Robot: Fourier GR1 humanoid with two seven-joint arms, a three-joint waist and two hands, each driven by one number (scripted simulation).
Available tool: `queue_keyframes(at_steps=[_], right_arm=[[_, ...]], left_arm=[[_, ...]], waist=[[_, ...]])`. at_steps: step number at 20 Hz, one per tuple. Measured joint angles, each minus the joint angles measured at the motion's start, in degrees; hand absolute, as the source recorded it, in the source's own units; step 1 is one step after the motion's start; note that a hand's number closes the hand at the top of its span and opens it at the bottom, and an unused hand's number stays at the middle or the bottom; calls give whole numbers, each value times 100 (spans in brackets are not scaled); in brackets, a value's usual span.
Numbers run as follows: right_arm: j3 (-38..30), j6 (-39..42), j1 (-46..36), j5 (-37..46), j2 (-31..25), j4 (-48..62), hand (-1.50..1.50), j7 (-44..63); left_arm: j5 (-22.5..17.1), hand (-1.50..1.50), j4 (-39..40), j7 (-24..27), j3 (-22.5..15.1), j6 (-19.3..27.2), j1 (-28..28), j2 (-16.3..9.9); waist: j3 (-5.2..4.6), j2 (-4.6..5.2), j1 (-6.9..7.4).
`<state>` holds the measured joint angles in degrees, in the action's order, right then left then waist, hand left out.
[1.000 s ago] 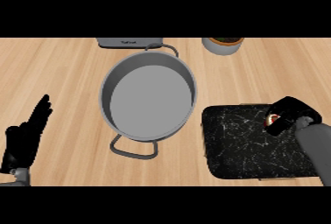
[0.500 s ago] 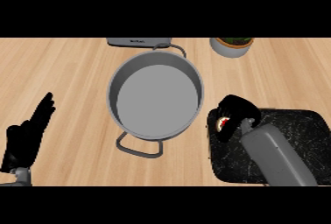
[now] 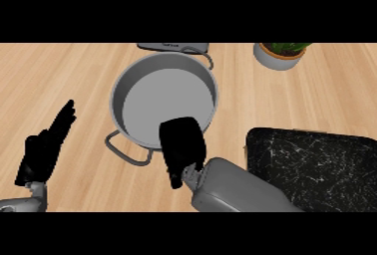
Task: Pick the cupcake from the tray and place it in the pot
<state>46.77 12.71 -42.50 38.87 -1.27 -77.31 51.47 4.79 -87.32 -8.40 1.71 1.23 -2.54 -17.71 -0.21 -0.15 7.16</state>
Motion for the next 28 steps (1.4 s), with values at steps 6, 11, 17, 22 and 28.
queue_keyframes(at_steps=[6, 11, 17, 22, 28], right_arm=[[748, -821, -1085, 711, 65, -425, 150, 913], [915, -1303, -1677, 924, 57, -694, 150, 1326], [688, -1815, -2139, 925, 52, -584, 150, 1457], [484, -2263, -2427, 907, 58, -211, 150, 1373], [113, -2852, -2818, 609, 78, 733, 150, 1009]], left_arm=[[61, 0, 111, -13, 32, 86, -62, 29], [94, 0, 241, -4, 67, 151, -163, 65], [52, 0, 240, 64, 140, 101, -94, 21], [81, 0, 320, 110, 181, 158, -122, 55], [43, 0, 247, 125, 253, 108, -55, 17]], waist=[[2, -42, -150], [2, -28, -230], [5, -4, -267], [7, 22, -348], [9, 47, -363]])
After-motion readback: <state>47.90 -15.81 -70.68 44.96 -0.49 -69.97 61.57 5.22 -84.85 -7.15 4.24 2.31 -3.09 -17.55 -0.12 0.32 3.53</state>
